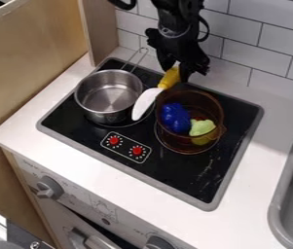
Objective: Put the yellow knife in the brown pot
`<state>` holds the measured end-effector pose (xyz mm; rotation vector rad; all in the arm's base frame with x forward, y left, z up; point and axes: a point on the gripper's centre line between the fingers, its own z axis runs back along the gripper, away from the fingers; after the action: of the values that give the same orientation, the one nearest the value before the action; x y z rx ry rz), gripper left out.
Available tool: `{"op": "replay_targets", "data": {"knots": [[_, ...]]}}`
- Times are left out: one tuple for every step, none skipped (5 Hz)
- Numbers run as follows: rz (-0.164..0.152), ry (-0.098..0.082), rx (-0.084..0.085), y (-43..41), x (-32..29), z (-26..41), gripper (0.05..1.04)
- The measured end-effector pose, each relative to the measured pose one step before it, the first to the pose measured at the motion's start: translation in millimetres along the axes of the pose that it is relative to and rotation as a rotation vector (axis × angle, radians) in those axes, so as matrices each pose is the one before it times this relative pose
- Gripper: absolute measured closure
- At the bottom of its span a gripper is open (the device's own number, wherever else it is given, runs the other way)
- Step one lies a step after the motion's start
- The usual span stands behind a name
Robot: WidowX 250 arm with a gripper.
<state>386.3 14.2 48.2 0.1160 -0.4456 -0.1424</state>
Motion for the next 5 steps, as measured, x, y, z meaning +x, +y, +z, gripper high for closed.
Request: {"op": "replay_targets", "data": {"knots": [[-0.0157, 0.0329, -0.0055, 1.58, -3.24, 1.20, 0.625], [-0.0090, -0.0003, 0.0017, 3.41, 1.95, 16.82, 0.625], [0.0043, 0.0375, 0.0063, 1.24, -5.17, 7.65, 0.624], [0.0046, 0.0019, 0.0068, -2.27, 0.84, 13.50, 0.625], [0.0115, 0.0096, 0.0118, -9.10, -1.34, 12.14, 0.624]]}}
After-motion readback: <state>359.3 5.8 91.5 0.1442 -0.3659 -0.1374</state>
